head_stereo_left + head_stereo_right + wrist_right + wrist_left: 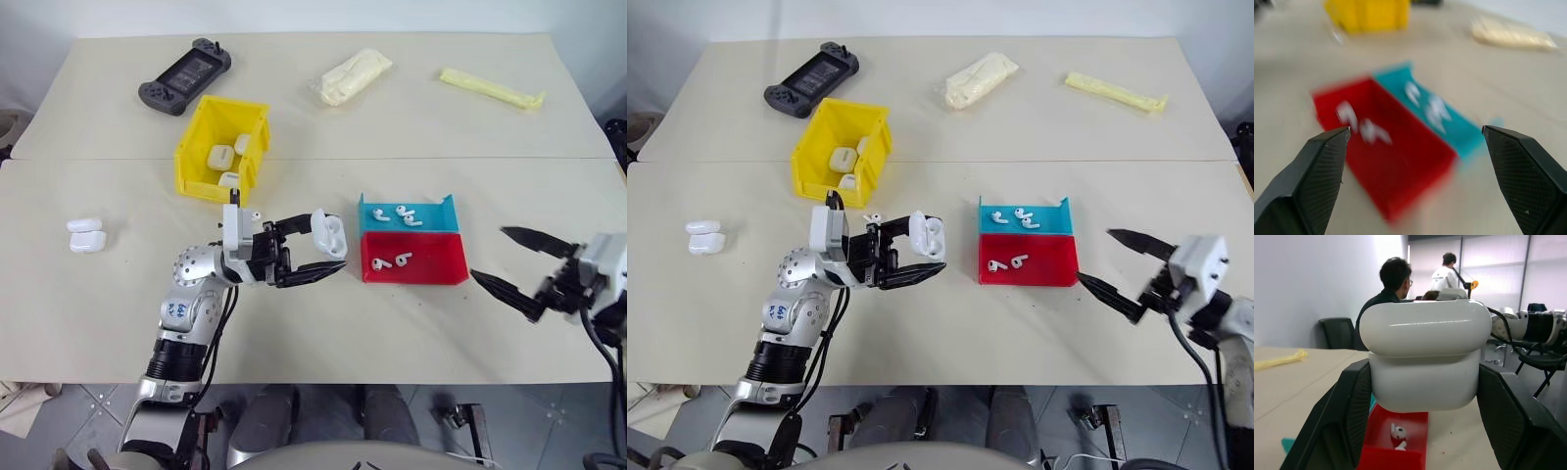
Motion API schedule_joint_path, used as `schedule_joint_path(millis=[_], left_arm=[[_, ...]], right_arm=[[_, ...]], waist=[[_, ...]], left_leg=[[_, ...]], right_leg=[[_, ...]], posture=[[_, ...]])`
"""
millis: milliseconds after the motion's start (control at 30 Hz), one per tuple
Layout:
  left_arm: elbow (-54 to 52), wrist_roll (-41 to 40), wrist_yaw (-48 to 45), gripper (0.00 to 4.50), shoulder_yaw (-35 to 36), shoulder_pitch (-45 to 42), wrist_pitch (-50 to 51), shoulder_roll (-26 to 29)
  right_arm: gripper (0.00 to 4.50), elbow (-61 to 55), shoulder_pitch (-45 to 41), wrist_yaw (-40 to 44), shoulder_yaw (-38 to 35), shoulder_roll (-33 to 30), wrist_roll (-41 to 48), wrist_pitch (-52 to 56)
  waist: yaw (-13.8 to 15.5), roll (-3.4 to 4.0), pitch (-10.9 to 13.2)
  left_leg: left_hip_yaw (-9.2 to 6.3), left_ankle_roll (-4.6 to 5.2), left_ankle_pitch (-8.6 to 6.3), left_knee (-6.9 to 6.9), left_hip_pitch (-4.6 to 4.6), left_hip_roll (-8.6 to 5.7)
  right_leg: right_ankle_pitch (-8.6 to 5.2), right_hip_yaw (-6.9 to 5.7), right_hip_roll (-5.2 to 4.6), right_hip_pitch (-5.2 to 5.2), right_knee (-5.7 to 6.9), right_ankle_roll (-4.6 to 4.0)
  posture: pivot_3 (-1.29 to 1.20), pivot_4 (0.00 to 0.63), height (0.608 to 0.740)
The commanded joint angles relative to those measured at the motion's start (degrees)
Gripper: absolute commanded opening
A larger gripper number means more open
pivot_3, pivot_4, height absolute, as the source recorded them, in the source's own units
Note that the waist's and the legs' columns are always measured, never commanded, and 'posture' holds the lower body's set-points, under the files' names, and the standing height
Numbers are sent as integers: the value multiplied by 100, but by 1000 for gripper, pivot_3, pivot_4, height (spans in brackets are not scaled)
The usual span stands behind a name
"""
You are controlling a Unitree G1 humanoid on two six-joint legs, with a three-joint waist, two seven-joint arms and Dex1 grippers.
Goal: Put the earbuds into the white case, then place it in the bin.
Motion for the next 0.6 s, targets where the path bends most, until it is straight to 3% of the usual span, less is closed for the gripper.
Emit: schedule_joint_path(millis=[33,200,400,600], left_arm=[[-221,-93,-31,2810,39,24,-115,5],[-265,-55,-21,2810,-6,66,-176,-38],[-389,-17,-75,2810,-82,235,-315,-6],[-329,27,-118,2810,-124,202,-383,29]], right_arm=[[4492,101,-4,171,-176,-183,-140,-382],[4492,-488,-374,204,374,-707,-58,486],[4492,-1229,-1659,345,1485,-1579,85,1936],[4492,-1245,-3342,1118,3234,-2079,-758,2415]], waist=[[-16,0,0],[-27,10,-3],[9,10,-2],[8,9,-1]], left_leg=[[0,0,0,0,0,0],[6,-2,0,0,4,7],[-1,-2,0,2,-1,7],[-4,1,-2,4,-9,1]], right_leg=[[0,0,0,0,-1,0],[0,1,2,-1,0,0],[0,-3,0,-2,-6,0],[4,-6,-5,-2,-22,5]], posture=[[0,150,740],[0,150,740],[0,150,740],[0,150,740]])
